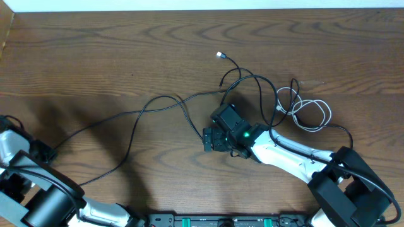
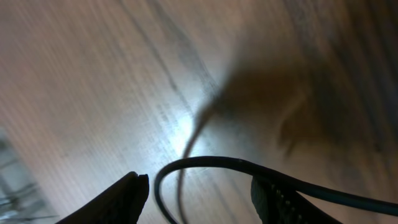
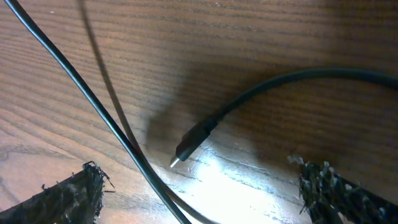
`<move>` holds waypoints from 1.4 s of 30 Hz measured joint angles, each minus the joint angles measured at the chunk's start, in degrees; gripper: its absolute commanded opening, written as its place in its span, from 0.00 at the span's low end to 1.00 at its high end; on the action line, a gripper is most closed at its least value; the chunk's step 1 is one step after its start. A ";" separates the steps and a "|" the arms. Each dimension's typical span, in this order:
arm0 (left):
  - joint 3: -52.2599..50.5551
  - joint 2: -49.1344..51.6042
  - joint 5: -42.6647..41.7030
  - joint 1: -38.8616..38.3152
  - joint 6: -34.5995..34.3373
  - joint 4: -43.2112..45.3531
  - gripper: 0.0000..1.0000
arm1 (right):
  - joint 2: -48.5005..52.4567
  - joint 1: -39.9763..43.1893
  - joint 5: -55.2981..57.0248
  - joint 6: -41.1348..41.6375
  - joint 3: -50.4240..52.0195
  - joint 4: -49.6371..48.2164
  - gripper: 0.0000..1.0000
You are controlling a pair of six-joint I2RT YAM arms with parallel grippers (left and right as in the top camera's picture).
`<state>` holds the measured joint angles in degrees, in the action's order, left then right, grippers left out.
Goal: Untangle cables
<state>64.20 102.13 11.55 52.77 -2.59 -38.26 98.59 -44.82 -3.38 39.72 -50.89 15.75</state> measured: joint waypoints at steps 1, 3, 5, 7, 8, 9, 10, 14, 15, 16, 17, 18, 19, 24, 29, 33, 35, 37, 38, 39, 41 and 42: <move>0.00 0.00 -1.36 0.68 0.09 0.28 0.58 | 0.04 0.00 0.02 -0.09 0.00 -0.07 0.99; 0.00 0.00 -3.50 2.19 0.31 0.96 0.58 | 0.04 0.00 0.02 -0.15 0.00 -0.13 0.99; 0.00 0.00 -4.79 3.61 0.55 1.25 0.54 | 0.04 0.00 0.00 -0.33 0.00 -0.15 0.99; 0.00 0.00 -5.79 5.29 1.11 1.42 0.53 | 0.04 0.00 0.00 -0.46 0.00 -0.15 0.99; 0.00 0.00 -5.95 5.60 1.09 1.55 0.53 | 0.04 0.00 0.00 -0.48 0.00 -0.15 0.99; 0.00 0.00 -6.23 6.27 1.14 1.92 0.53 | 0.04 0.00 0.00 -0.50 0.00 -0.17 0.99; 0.00 0.00 -6.47 6.84 1.14 2.32 0.53 | 0.04 0.00 0.00 -0.50 0.00 -0.20 0.99; 0.00 0.00 -7.69 8.44 1.25 4.02 0.53 | 0.07 0.00 0.00 -0.52 0.00 -0.22 0.99; 0.00 0.00 -8.28 8.66 1.49 4.55 0.53 | 0.07 0.00 0.02 -0.52 0.00 -0.22 0.99; 0.00 0.00 -8.72 8.68 1.73 4.85 0.53 | 0.07 0.00 0.02 -0.52 0.00 -0.22 0.99; 0.00 0.00 -9.40 8.70 2.25 5.20 0.53 | 0.07 0.00 0.02 -0.52 0.00 -0.24 0.99; 0.00 0.00 -10.21 8.68 2.80 5.46 0.53 | 0.07 0.00 0.02 -0.52 0.00 -0.22 0.99; 0.00 0.00 -11.10 8.68 3.30 5.55 0.53 | 0.07 0.00 0.02 -0.52 0.00 -0.26 0.99; 0.00 1.84 -13.99 8.68 4.79 6.40 0.50 | 0.15 0.00 0.17 -0.52 0.00 -0.52 0.99; 0.26 6.08 -15.21 8.68 5.29 7.69 0.08 | 0.15 0.00 0.22 -0.52 0.00 -0.55 0.99; 0.33 6.32 -15.58 8.63 6.64 9.38 0.08 | 0.17 0.00 0.39 -0.55 0.00 -0.57 0.99; 0.35 6.32 -15.58 8.63 6.91 9.53 0.08 | 0.17 0.00 0.39 -0.52 0.00 -0.63 0.99; 0.63 6.25 -15.58 8.63 7.02 9.33 0.08 | 0.17 0.00 0.39 -0.55 0.00 -0.63 0.99; 0.90 6.08 -15.56 8.63 7.13 9.22 0.07 | 0.17 0.00 0.42 -0.55 0.00 -0.63 0.99; 1.36 5.68 -15.56 8.55 7.13 9.03 0.07 | 0.17 0.00 0.39 -0.55 0.00 -0.66 0.99; 2.56 4.00 -15.58 8.15 7.13 9.14 0.07 | 0.17 0.00 0.39 -0.55 0.00 -0.66 0.99; 3.26 2.56 -15.72 7.74 7.13 9.73 0.08 | 0.17 0.00 0.39 -0.55 0.00 -0.70 0.99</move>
<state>67.46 104.68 -4.16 60.51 4.54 -28.53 98.76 -44.82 -2.98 39.18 -50.89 15.05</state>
